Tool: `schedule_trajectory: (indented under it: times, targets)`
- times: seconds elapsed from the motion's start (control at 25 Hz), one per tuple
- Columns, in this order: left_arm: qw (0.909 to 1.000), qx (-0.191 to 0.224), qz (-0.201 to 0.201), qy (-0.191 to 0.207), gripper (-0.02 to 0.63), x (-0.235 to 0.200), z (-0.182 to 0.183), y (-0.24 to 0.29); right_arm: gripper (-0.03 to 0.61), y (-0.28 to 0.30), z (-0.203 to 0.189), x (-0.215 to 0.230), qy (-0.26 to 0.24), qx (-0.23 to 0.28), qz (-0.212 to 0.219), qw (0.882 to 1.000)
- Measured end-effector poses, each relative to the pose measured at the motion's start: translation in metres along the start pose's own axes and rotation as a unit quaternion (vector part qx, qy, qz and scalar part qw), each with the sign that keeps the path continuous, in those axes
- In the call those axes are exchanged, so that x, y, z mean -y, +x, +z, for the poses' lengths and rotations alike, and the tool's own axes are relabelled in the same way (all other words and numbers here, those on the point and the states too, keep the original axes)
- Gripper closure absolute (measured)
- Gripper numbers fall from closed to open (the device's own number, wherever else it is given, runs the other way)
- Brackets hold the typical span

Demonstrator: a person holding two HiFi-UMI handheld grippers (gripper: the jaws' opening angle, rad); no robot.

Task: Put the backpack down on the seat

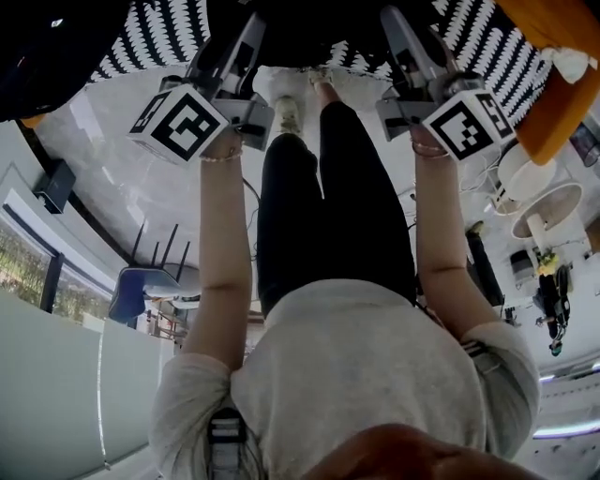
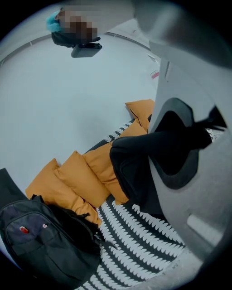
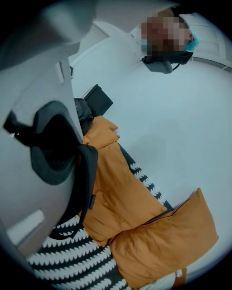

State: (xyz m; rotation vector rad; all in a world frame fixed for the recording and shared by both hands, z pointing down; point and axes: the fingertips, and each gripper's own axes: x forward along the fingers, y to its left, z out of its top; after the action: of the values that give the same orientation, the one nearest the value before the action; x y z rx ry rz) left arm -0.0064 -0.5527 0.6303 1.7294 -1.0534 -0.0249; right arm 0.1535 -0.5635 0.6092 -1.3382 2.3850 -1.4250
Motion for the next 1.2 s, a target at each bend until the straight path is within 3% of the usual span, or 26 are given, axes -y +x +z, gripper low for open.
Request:
schedule_trajectory:
  times: [0.56,0.72,0.92,1.2]
  targets:
    - [0.9976,-0.019,0.060,-0.026,0.546,-0.054,-0.036,0.016,0.568,0.005,-0.027,0.054,-0.011,-0.045,-0.045,0.998]
    - [0.9971,-0.003,0.052,-0.055,0.546,-0.066,-0.036,0.014,0.568,0.010,-0.030,0.053,-0.001,-0.045,-0.030,0.999]
    - [0.9959,-0.025,0.053,-0.068,0.546,-0.067,-0.039,0.015,0.568,0.011,-0.030,0.065,-0.002,-0.062,-0.054,0.997]
    - [0.9953,-0.050,0.079,-0.023,0.538,-0.064,-0.039,0.024,0.540,0.003,-0.025,0.071,-0.015,-0.057,-0.093,0.994]
